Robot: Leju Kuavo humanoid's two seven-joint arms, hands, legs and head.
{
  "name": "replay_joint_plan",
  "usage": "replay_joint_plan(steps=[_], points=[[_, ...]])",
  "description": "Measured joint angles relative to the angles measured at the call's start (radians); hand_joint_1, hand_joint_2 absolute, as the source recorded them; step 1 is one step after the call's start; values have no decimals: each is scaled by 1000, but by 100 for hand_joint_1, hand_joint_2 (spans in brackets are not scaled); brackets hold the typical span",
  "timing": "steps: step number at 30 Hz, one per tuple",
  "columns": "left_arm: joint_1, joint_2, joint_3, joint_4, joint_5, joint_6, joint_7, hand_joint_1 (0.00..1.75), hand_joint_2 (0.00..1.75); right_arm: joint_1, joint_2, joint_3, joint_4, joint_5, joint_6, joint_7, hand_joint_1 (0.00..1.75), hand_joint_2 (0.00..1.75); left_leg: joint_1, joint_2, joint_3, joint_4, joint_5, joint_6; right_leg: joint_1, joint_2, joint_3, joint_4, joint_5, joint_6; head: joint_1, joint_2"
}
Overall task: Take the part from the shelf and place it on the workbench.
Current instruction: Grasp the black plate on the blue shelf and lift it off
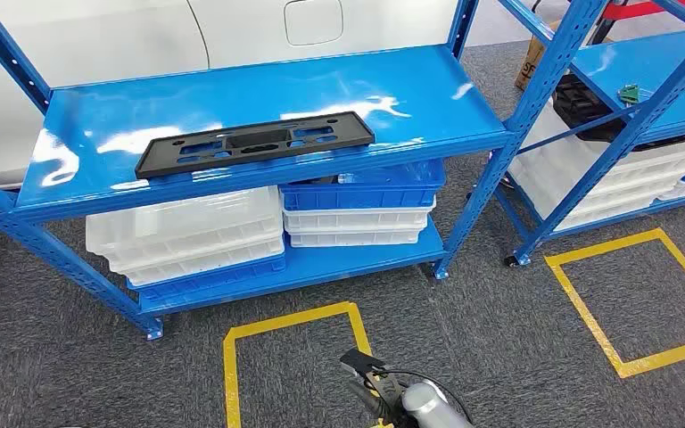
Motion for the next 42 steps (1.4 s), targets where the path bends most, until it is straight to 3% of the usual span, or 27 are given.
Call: replay_joint_plan(steps=[9,11,13,15,19,21,22,23,25,26,27,29,30,31,32,34,36,39,40,41,42], points=[[0,0,0,0,0,0,0,0,175,0,0,0,0,0,0,0,0,175,0,0,0,0,0,0,0,0,0,0,0,0,0,0],[0,0,0,0,0,0,0,0,175,0,0,0,0,0,0,0,0,87,0,0,0,0,0,0,0,0,0,0,0,0,0,0],[0,0,1,0,-1,0,0,0,87,0,0,0,0,0,0,0,0,0,0,0,0,0,0,0,0,0,0,0,0,0,0,0],[-5,0,22,0,-35,0,0,0,0,-5,0,3,0,-1,0,4,0,0,0,0,0,0,0,0,0,0,0,0,0,0,0,0],[-236,-149,1056,182,-1362,38,0,0,0,-501,-53,920,-806,-50,411,-502,0,0,0,0,1,1,1,0,0,0,1,1,1,0,0,0],[-235,-153,1059,182,-1368,23,0,0,0,-503,-86,940,-858,-66,411,-502,0,0,8,8,8,-8,2,10,-13,-4,-81,142,-45,17,1,0],[-234,-155,1060,182,-1371,15,0,0,0,-504,-100,950,-876,-69,409,-502,0,0,14,11,15,-12,0,12,-22,-7,-108,180,-44,28,1,0],[-234,-156,1061,182,-1374,7,0,0,0,-505,-113,959,-892,-72,408,-502,0,0,19,15,24,-15,-6,8,-30,-14,-118,181,-35,40,2,0],[-234,-157,1061,182,-1374,8,0,0,0,-505,-116,960,-893,-74,406,-502,0,0,24,18,44,-21,-21,-23,-31,-21,-56,46,21,33,1,0],[-234,-158,1061,182,-1374,9,0,0,0,-505,-116,961,-895,-74,405,-503,0,0,25,19,38,6,-41,-35,-29,-23,-32,9,22,20,0,0],[-233,-158,1061,182,-1374,10,0,0,0,-504,-116,962,-898,-75,404,-503,0,0,24,20,-7,88,-65,-39,-25,-18,-20,9,10,2,-1,0],[-231,-159,1061,182,-1374,13,-2,0,0,-504,-115,969,-902,-78,403,-503,0,0,9,16,-64,127,-27,-19,-15,-8,26,7,-25,-11,-2,0],[-229,-159,1061,182,-1374,13,-6,0,0,-503,-115,972,-902,-81,402,-502,0,0,-1,15,-77,109,2,-7,-9,-4,42,6,-41,-9,-3,0],[-229,-160,1060,182,-1374,14,-10,0,0,-503,-115,974,-903,-83,402,-503,0,0,-7,15,-53,34,39,4,-7,-3,54,7,-52,-2,-3,0],[-228,-160,1060,182,-1374,13,-13,0,0,-503,-116,975,-904,-86,402,-503,0,0,-10,15,-46,20,31,10,-6,-3,56,7,-55,4,-3,0],[-227,-161,1060,182,-1374,11,-8,0,0,-503,-117,975,-906,-89,402,-503,0,87,-7,13,-37,13,24,19,-5,-5,58,17,-57,10,-3,0],[-228,-162,1060,182,-1374,14,10,0,0,-504,-118,975,-907,-89,402,-504,0,175,-4,12,-20,8,17,29,-7,-6,24,80,-77,16,-2,0],[-229,-163,1060,182,-1374,17,19,0,0,-503,-122,977,-908,-89,401,-504,0,175,-3,13,-5,6,1,36,-13,-8,-106,261,-134,24,-2,0],[-228,-163,1060,182,-1374,17,19,0,0,-501,-123,977,-908,-89,401,-504,0,175,-3,12,2,6,-6,35,-14,-8,-137,286,-133,25,-2,0],[-227,-164,1060,182,-1373,18,19,0,0,-500,-125,978,-908,-89,401,-504,0,175,-2,12,12,6,-14,34,-15,-8,-148,273,-111,25,-2,0],[-226,-165,1060,183,-1373,18,19,0,0,-500,-126,979,-908,-89,401,-504,0,175,-2,12,25,6,-22,32,-16,-9,-141,224,-69,25,-2,0]])
